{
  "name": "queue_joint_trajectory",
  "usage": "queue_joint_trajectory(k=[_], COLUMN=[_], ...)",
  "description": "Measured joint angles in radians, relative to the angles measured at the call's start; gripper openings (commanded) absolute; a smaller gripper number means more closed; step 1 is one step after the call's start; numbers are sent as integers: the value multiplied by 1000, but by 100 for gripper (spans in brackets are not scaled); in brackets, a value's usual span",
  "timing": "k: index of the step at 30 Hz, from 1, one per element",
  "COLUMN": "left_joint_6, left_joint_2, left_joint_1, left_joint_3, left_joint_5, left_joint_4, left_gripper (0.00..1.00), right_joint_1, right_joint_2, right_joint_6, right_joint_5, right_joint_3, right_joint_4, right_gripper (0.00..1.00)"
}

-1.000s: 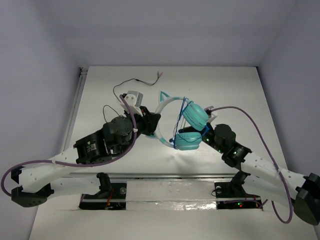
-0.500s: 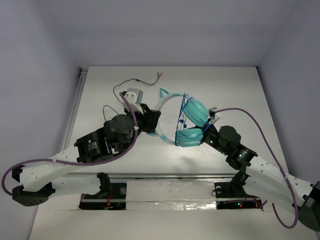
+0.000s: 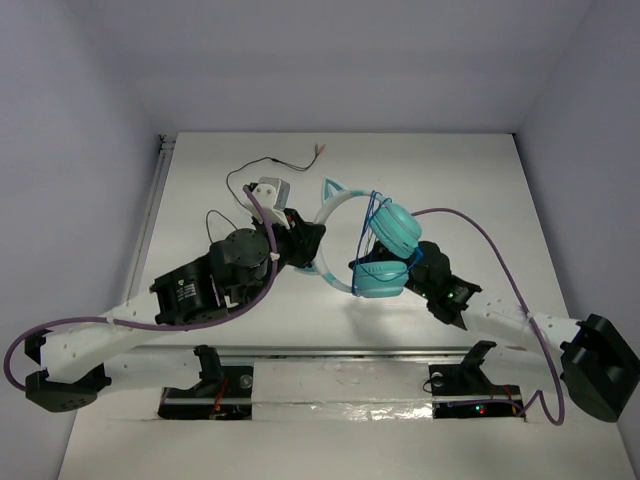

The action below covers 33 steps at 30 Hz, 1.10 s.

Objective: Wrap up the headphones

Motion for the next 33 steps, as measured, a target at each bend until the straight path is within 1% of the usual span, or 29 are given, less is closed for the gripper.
queue_joint_trajectory(k=[1,5,10,12,17,20,23,27,30,33], left_joint_6=[-2,-7,-14,-21,-43,-55,-61,-61,-62,-87], left_joint_2=[0,2,62,111,268,375,483,590,629,631], left_joint_1=[0,5,54,101,275,343,377,389,389,390], left_joint_3=[0,0,22,26,26,26,34,37,23,-39], left_joint_5=[1,-16,-93,-114,-101,-108,-116,-129,-126,-114], left_joint_4=[0,-2,8,32,100,127,139,157,197,261], left_gripper=[0,0,0,0,0,0,0,0,0,0], right_joint_1=[0,0,29,51,122,151,167,182,185,186], right_joint_2=[18,44,14,-13,-83,-92,-77,-55,-55,-56], right_joint_6=[7,29,90,121,199,237,260,276,278,277], right_joint_5=[1,-20,-31,-30,-9,11,20,21,33,79], right_joint_3=[0,2,-34,-62,-107,-107,-107,-102,-67,-5], right_joint_4=[16,59,99,98,94,98,98,85,43,3], right_gripper=[21,11,7,7,7,6,6,6,6,5])
